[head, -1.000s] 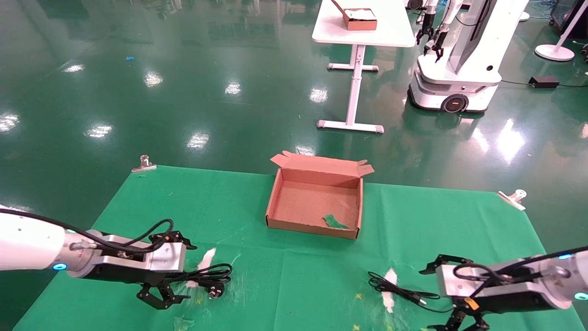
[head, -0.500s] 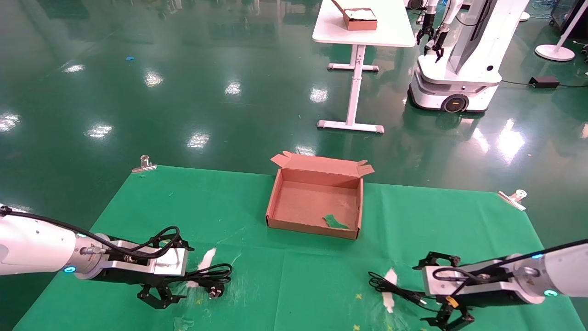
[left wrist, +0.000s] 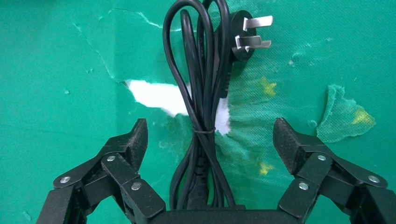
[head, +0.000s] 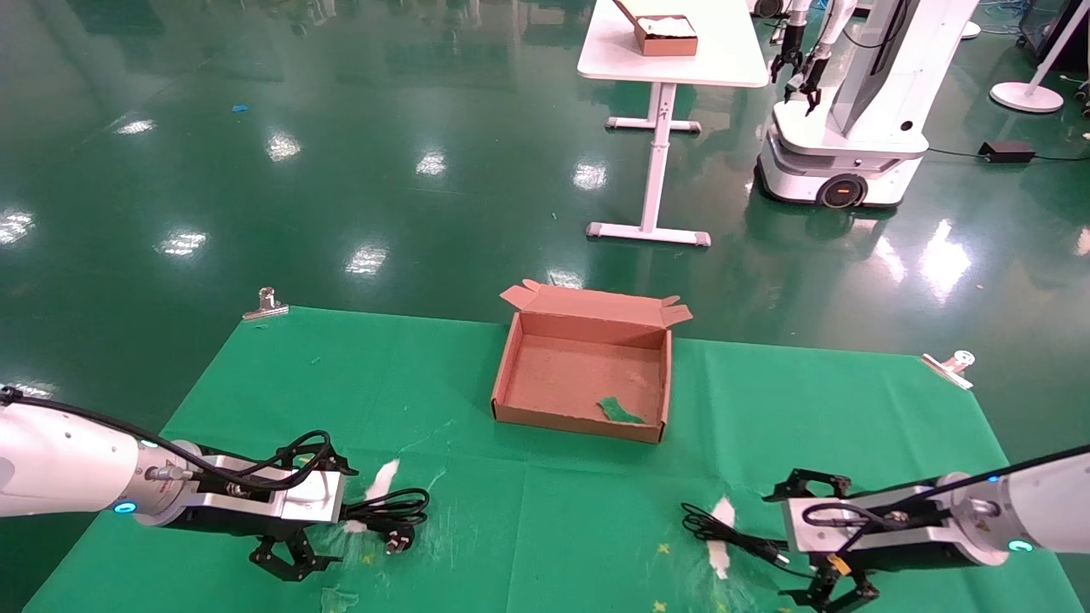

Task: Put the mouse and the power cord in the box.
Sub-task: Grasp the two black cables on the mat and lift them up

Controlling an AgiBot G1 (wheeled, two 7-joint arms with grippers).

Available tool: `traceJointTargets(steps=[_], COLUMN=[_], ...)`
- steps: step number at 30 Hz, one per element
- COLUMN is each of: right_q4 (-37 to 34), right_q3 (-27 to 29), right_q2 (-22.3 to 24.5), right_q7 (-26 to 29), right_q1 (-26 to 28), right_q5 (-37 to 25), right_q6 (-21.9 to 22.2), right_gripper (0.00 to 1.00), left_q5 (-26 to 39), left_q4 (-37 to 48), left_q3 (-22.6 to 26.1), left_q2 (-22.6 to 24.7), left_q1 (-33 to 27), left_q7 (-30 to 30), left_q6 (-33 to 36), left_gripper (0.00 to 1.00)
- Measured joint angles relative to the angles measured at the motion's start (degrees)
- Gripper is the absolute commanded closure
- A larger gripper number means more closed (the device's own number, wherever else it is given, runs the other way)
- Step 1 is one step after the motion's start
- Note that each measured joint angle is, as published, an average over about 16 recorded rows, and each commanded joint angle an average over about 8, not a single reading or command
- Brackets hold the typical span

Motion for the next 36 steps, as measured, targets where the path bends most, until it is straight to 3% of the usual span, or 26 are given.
traceJointTargets(steps=[36], right_q4=[0.47], right_q3=[0.12], right_q2=[0.09], right_q7=[0.16], right_q1=[-0.11], right_q5=[0.21], right_q6=[-0.05], right_gripper=[1.00], left_q5=[-0.17], left_q4=[-0.38], left_q3=[-0.06], left_q2=[-0.17], left_q1=[0.10], left_q7=[-0.17], left_q6=[0.12], left_gripper=[1.00])
